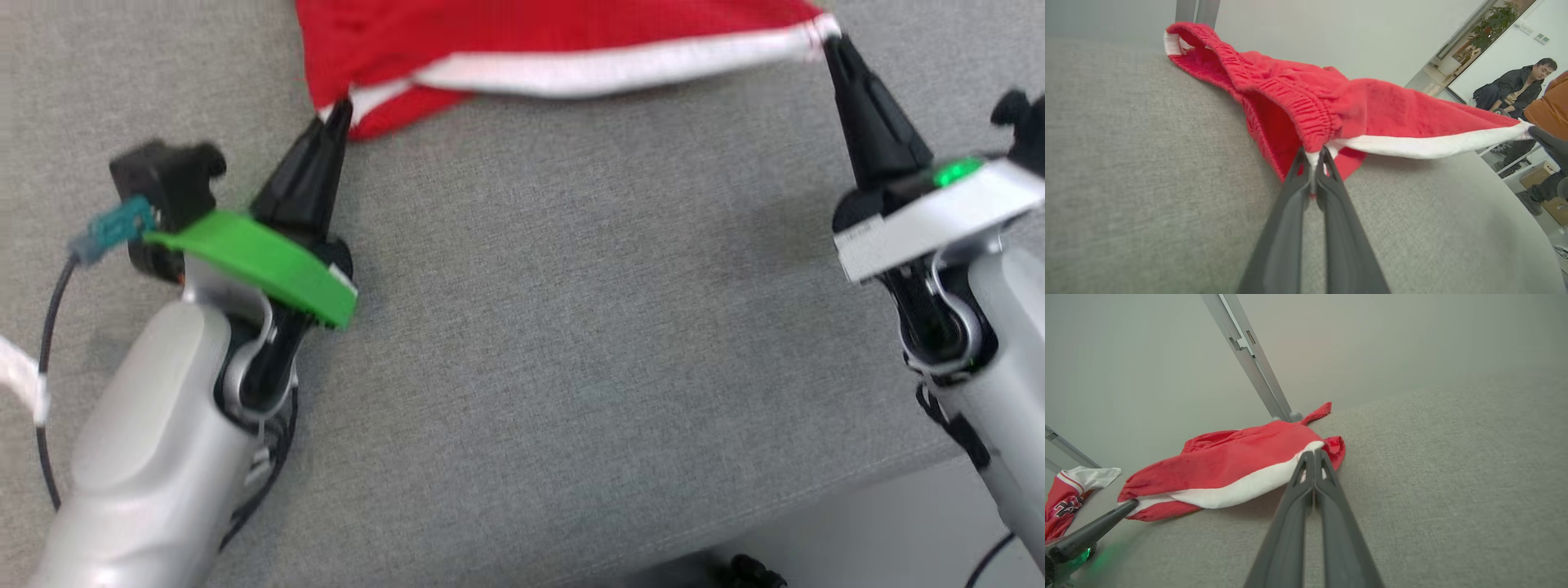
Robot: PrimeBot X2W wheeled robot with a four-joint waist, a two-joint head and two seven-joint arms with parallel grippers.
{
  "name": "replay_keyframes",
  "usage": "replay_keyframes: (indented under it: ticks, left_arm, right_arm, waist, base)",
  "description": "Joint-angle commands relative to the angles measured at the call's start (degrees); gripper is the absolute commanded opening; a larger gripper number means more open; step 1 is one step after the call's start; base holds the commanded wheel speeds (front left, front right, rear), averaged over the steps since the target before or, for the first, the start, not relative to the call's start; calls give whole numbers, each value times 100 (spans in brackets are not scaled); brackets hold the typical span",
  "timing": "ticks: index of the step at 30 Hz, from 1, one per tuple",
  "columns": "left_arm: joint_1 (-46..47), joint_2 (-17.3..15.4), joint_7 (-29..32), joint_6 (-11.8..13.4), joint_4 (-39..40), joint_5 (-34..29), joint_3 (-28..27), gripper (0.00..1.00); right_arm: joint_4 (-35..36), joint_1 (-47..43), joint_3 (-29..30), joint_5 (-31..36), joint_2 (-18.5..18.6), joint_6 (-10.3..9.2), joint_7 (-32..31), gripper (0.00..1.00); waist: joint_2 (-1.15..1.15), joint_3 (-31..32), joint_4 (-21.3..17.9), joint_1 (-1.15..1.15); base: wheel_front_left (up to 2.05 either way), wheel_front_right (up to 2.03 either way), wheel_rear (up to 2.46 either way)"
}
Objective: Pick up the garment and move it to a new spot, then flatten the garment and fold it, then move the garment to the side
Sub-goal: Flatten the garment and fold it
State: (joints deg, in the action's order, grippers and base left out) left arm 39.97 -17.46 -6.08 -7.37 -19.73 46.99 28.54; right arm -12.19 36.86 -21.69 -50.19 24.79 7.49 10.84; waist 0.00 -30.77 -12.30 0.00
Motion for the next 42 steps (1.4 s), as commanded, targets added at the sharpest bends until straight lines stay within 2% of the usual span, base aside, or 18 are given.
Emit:
replay_keyframes:
  ticks: [1,4,5,9,13,17,22,26,32,42]
  left_arm:
    - [-441,-122,-103,-17,168,129,1,0]
    - [-1385,-355,-242,8,670,199,98,0]
    - [-2043,-461,-335,168,1039,255,117,0]
    - [-3449,-554,-418,520,1909,559,169,0]
    - [-4381,-570,-516,912,2794,796,96,0]
    - [-4684,-501,-501,1005,3389,1016,40,0]
    - [-4167,-468,-169,1102,3502,975,132,0]
    - [-3486,-156,127,1173,3471,1044,243,0]
    - [-2200,390,361,1264,2927,933,273,0]
    - [-1102,853,297,1234,2139,996,61,0]
  right_arm:
    - [139,-355,15,-87,137,0,83,0]
    - [432,-1147,80,-144,430,0,163,0]
    - [630,-1697,153,-166,607,0,161,0]
    - [1171,-2882,358,-270,891,-3,-62,0]
    - [1833,-3759,782,-361,997,-4,-270,0]
    - [2262,-4061,1258,-376,920,-5,-508,0]
    - [2285,-3391,1444,-187,752,-4,-1046,0]
    - [1927,-2419,1371,-46,660,-4,-1618,0]
    - [902,-636,1204,254,506,-3,-2251,0]
    - [-513,1319,831,707,335,-3,-2697,0]
  waist:
    - [0,625,109,0]
    - [0,1024,125,0]
    - [0,1280,132,0]
    - [0,1664,163,0]
    - [0,1702,233,0]
    - [0,1627,387,0]
    - [0,1375,616,0]
    - [0,974,855,0]
    - [0,323,1325,0]
    - [0,-364,1779,0]
  base:
    - [0,0,0]
    - [0,0,0]
    - [0,0,0]
    - [0,0,0]
    - [0,0,0]
    - [0,0,0]
    - [0,0,0]
    - [0,0,0]
    - [0,0,0]
    - [0,0,0]
